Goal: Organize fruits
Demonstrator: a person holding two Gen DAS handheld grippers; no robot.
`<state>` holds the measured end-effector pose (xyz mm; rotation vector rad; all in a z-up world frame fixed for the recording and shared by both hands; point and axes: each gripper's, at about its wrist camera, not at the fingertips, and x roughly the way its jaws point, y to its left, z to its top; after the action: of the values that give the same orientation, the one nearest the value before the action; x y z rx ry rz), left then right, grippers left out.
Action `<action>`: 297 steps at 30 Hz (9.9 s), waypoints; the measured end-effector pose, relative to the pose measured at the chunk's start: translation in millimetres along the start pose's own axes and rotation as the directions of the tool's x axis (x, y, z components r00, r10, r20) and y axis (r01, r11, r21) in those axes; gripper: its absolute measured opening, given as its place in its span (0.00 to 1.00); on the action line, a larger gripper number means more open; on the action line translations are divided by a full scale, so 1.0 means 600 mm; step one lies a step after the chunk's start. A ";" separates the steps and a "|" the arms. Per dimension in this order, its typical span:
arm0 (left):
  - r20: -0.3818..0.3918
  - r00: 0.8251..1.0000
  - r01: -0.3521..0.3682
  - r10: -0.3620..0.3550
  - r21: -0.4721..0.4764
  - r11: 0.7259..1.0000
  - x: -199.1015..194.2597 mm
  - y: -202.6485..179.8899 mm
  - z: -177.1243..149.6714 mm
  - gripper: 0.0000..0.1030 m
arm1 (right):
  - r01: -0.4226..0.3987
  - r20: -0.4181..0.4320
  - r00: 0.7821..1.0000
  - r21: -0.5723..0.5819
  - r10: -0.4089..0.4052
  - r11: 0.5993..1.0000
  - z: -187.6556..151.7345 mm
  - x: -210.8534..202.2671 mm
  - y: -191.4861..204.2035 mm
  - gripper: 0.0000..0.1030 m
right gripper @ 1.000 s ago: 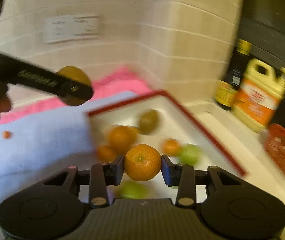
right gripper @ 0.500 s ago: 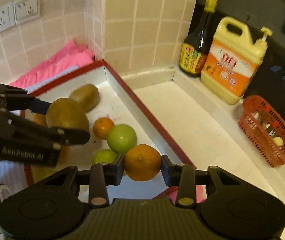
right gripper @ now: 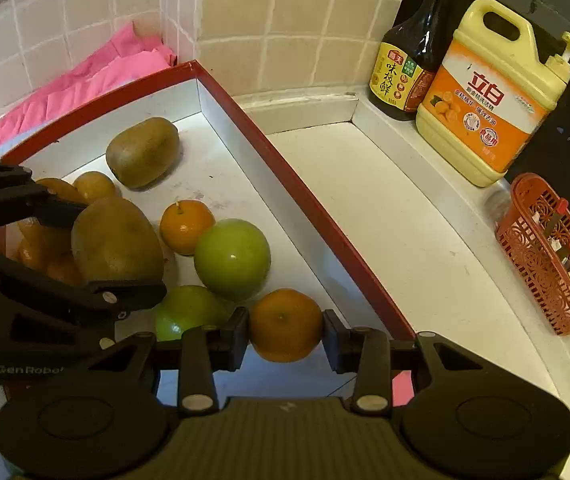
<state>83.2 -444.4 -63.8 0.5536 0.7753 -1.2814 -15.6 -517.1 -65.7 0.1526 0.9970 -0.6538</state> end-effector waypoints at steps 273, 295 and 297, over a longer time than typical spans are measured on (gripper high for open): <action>0.124 0.888 -0.353 0.443 -0.434 0.829 -0.505 0.003 -0.241 0.78 | -0.131 0.370 0.929 0.284 0.018 0.950 -0.124 -0.381 0.245 0.98; 0.152 0.884 -0.351 0.443 -0.412 0.841 -0.504 0.001 -0.235 0.78 | -0.108 0.357 0.934 0.297 -0.005 0.949 -0.120 -0.372 0.237 0.98; 0.150 0.885 -0.351 0.442 -0.410 0.842 -0.501 0.003 -0.233 0.78 | -0.105 0.353 0.936 0.297 -0.006 0.949 -0.118 -0.368 0.235 0.98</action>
<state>27.4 -150.6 78.9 0.2260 0.6359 -0.7649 -68.4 -278.2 52.1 0.3270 0.5390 -0.7590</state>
